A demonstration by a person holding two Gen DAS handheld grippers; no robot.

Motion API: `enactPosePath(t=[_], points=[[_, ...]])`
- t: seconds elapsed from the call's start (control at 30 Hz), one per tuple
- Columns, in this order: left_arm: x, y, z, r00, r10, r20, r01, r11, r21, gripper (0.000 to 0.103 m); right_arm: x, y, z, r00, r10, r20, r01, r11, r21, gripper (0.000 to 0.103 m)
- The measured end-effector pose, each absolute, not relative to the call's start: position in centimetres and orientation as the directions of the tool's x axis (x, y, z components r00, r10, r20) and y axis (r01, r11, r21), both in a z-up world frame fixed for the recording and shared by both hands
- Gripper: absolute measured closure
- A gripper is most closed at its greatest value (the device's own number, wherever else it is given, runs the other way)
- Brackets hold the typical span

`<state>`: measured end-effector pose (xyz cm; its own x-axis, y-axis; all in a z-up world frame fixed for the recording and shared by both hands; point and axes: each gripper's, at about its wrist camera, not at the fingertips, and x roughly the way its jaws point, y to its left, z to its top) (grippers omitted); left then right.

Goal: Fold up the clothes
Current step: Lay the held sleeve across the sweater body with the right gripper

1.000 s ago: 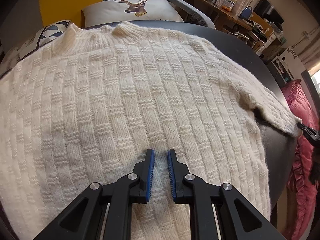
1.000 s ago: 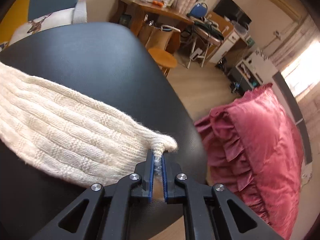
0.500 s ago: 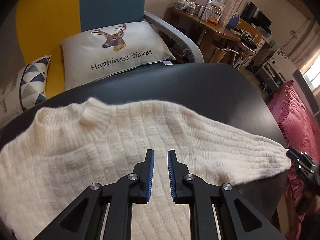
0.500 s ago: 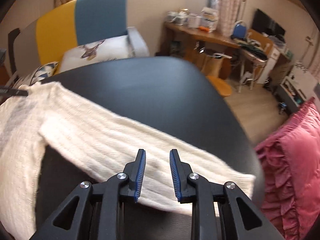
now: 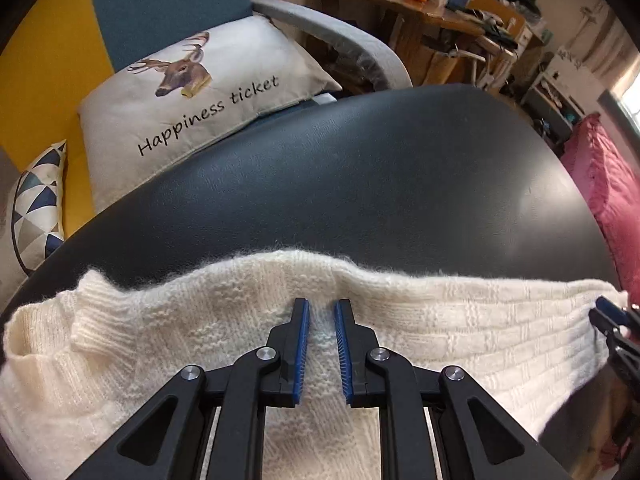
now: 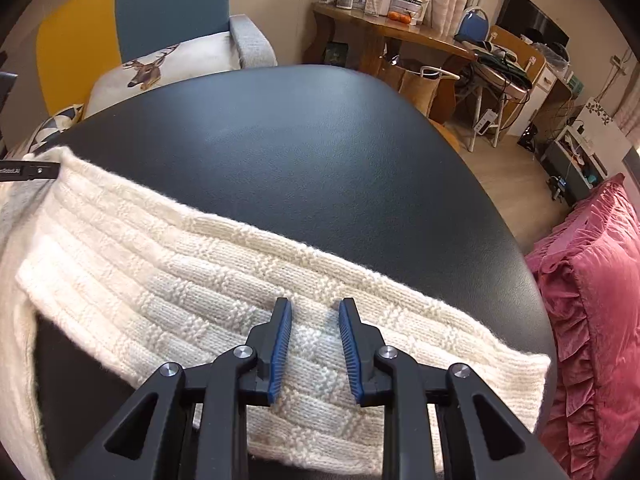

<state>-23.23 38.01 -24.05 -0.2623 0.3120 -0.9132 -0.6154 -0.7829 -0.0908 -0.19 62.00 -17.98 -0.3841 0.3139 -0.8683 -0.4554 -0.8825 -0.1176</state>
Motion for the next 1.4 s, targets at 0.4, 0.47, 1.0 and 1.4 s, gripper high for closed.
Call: enactPosePath(t=[0.4, 0.47, 1.0, 1.4], points=[[-20.5, 35.1, -21.8, -0.335, 0.367, -0.868, -0.575, -0.809, -0.12, 0.088, -2.1, 61.2, -16.4, -0.403, 0.325, -0.856, -0.431, -0.892, -0.135, 0.079], [-18.8, 34.1, -21.0, -0.32, 0.403, -0.857, -0.606, -0.783, -0.141, 0.088, -2.7, 59.3, -15.2, -0.472, 0.254, -0.844, -0.37, -0.926, -0.072, 0.079], [-8.9, 33.4, -24.0, -0.182, 0.443, -0.878, -0.713, -0.674, -0.192, 0.088, -7.1, 53.8, -18.8, -0.437, 0.192, -0.879, -0.234, -0.967, -0.095, 0.08], [-12.0, 30.7, -22.5, -0.236, 0.461, -0.855, -0.615, -0.752, -0.236, 0.088, -2.9, 60.3, -15.2, -0.508, 0.198, -0.838, -0.414, -0.91, 0.035, 0.08]])
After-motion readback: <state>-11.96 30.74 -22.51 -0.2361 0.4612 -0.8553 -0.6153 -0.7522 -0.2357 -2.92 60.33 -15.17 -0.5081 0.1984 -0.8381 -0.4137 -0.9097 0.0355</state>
